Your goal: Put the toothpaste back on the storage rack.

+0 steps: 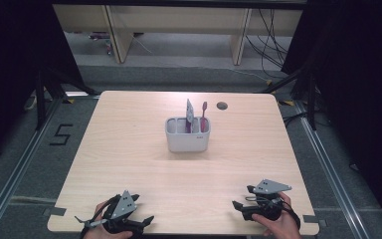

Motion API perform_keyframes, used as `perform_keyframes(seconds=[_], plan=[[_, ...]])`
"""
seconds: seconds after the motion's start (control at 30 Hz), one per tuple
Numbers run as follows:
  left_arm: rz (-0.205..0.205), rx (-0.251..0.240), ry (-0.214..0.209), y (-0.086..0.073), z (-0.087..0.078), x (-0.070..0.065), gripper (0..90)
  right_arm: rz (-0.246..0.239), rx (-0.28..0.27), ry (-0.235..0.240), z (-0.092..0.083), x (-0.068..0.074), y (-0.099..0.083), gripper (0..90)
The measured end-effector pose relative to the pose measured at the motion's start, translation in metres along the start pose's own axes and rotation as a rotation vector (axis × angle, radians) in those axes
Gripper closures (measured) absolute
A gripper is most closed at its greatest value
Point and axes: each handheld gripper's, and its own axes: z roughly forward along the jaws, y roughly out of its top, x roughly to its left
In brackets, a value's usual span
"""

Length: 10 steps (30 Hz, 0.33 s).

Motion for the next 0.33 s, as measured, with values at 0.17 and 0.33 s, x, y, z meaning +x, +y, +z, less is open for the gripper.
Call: perform_keyframes(seconds=[0.17, 0.33], plan=[[-0.003, -0.003, -0.002, -0.0001, 0.0002, -0.0002, 16.2, -0.001, 0.003, 0.004, -0.0001, -0.0001, 0.0001, 21.9], [0.005, 0.013, -0.001, -0.0002, -0.0003, 0.0011, 16.2, 0.000, 0.003, 0.002, -0.0002, -0.0001, 0.0001, 21.9]])
